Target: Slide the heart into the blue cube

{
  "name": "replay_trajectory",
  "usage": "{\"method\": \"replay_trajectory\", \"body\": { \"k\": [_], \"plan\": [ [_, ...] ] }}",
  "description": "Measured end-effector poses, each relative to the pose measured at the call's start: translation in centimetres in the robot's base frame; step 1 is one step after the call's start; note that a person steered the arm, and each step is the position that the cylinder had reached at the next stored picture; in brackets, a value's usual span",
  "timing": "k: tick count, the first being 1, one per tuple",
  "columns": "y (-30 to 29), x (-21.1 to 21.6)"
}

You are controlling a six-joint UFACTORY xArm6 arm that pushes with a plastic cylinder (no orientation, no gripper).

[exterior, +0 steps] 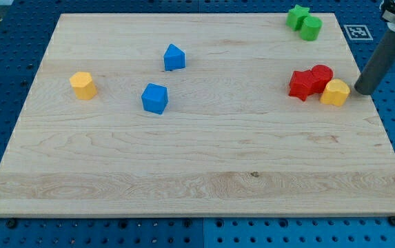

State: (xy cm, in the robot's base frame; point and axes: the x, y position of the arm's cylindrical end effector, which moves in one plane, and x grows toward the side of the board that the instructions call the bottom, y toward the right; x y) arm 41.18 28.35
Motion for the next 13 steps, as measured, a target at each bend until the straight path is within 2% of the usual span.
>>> {"method": "replay_trajectory", "body": {
  "k": [3,6,8,9,10,11,12,13],
  "plan": [
    [-5.8,0.5],
    [-5.9,2.2],
    [-11.5,2.7],
    [-10.6,2.8],
    [-6.3,4.0],
    [-5.1,7.4],
    [-7.0,8.3],
    [-10.4,6.2]
  ]
}}
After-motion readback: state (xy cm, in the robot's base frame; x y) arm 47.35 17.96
